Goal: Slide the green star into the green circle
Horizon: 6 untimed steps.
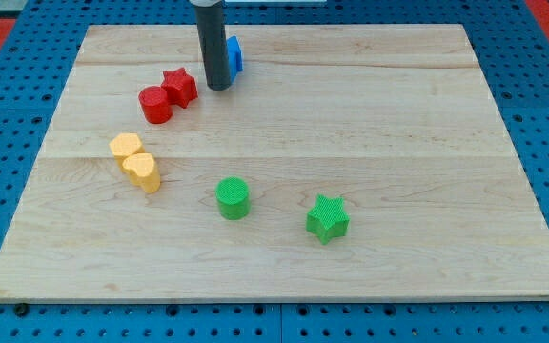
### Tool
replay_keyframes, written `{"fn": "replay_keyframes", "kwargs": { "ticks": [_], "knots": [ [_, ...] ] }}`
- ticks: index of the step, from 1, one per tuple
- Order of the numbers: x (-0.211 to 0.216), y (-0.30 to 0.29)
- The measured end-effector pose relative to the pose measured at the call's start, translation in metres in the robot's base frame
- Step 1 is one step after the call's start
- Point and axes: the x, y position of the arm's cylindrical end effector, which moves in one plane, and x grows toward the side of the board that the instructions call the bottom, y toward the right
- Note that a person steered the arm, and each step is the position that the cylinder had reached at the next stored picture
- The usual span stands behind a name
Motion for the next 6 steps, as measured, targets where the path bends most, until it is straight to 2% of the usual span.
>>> {"fn": "replay_keyframes", "kwargs": {
  "ticks": [1, 2, 3, 4, 5, 6],
  "knots": [
    [-0.011, 0.008],
    [0.024, 0.081],
    [0.099, 0.164],
    [0.15, 0.218],
    [0.187, 0.196],
    [0.194, 0.193]
  ]
}}
